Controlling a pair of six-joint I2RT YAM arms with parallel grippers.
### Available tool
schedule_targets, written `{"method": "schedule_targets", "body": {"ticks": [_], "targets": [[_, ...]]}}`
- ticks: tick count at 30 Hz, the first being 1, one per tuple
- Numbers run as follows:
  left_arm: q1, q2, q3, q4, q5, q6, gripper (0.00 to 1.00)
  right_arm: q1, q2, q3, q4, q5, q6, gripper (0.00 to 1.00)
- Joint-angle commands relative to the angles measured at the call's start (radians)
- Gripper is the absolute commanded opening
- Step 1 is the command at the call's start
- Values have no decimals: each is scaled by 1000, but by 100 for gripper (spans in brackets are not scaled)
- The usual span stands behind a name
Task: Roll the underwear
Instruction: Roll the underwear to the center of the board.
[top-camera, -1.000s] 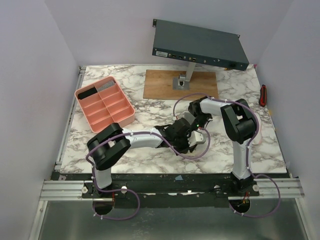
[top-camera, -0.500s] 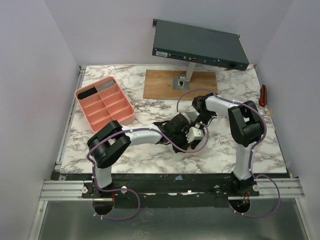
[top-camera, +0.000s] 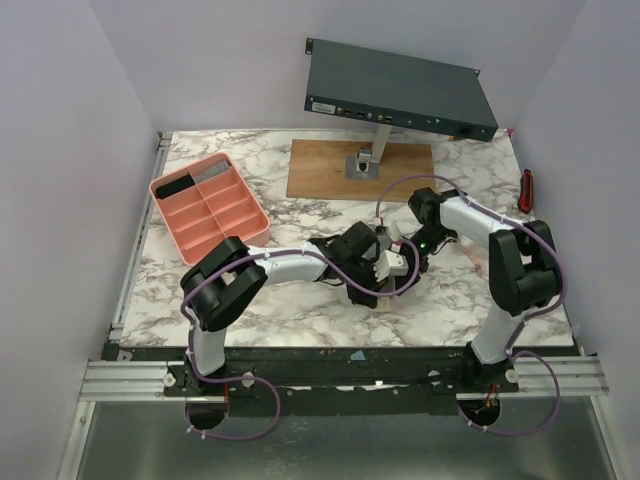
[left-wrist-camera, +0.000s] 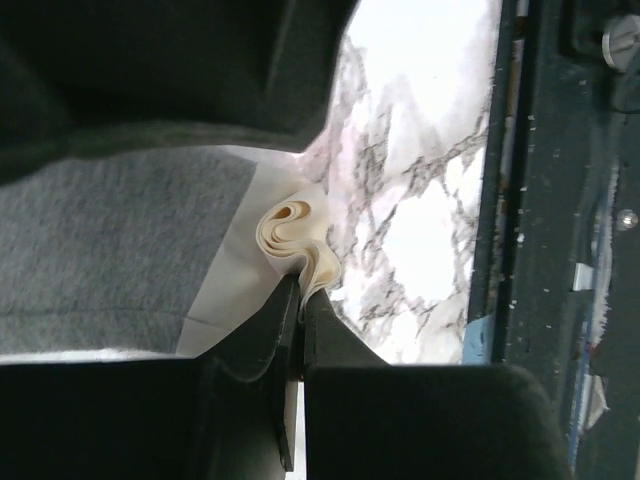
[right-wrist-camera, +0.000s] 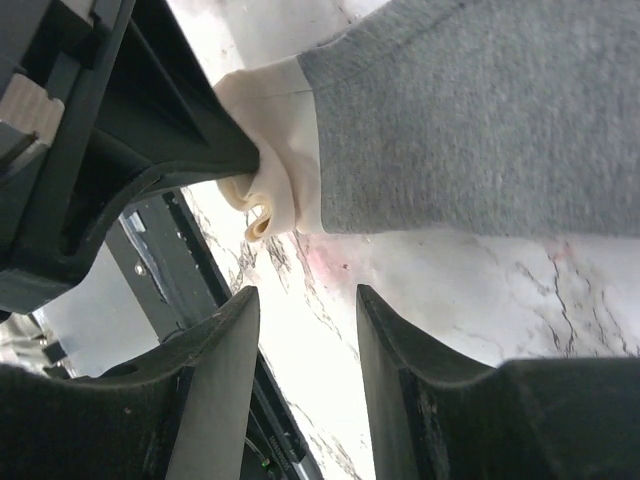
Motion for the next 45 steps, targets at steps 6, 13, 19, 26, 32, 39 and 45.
{"method": "schedule_targets", "body": {"ticks": [6,13,19,26,32,39,45], "targets": [[49,51,64,-59,122,-70,0,-43,-163,-164,154,118,109,47],[67,52,45,-52,123,-72,0,-87,-138,-169,217,179,174,47],[78,54,42,-42,125,-79,0,-128,-129,-158,233,189,191,47],[83,78,75,-57,152,-93,0,-162,-205,-196,247,188,191,47],[117,112,106,-93,211,-130,0,-188,-327,-272,297,211,220,47],[163,195,188,-167,283,-190,0,-221,-481,-311,348,212,227,47],[169,259,262,-251,302,-205,0,-217,-591,-386,381,140,128,49]]}}
